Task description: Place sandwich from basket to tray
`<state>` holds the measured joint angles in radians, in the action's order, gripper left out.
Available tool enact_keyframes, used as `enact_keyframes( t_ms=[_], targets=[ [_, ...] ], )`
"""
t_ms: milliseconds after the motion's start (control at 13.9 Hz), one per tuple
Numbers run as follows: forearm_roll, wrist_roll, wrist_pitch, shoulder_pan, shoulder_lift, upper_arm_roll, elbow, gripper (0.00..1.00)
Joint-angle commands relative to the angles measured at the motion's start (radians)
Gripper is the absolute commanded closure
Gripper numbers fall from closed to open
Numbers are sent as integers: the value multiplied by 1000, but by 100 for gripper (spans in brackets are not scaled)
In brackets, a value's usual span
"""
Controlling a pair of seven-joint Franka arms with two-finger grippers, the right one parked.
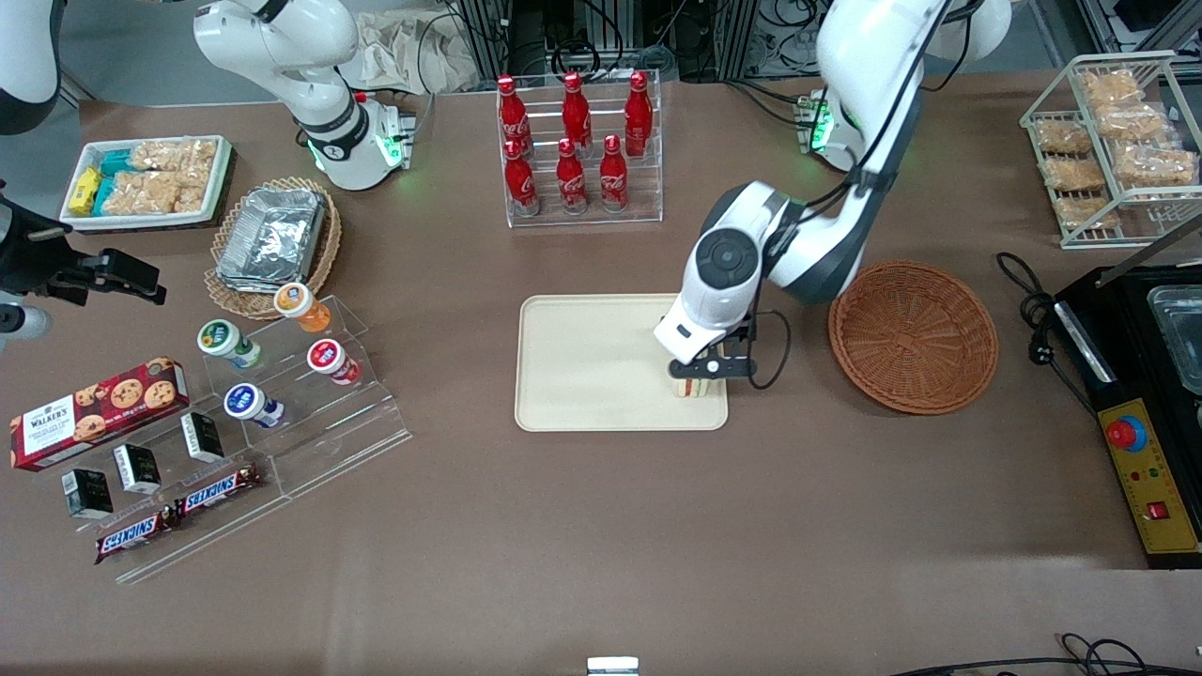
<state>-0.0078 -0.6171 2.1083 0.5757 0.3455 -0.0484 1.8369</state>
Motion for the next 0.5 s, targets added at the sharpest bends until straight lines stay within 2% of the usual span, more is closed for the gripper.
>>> enact_keyframes(
  t_ms=[0,216,432],
  targets=[
    [-4,-16,-112,-54,-129,1,-33,0],
    [-6,-7,-206,-143,-193,-1,-103,0],
    [-8,52,-246,-258,-253,-1,-107,0]
  ],
)
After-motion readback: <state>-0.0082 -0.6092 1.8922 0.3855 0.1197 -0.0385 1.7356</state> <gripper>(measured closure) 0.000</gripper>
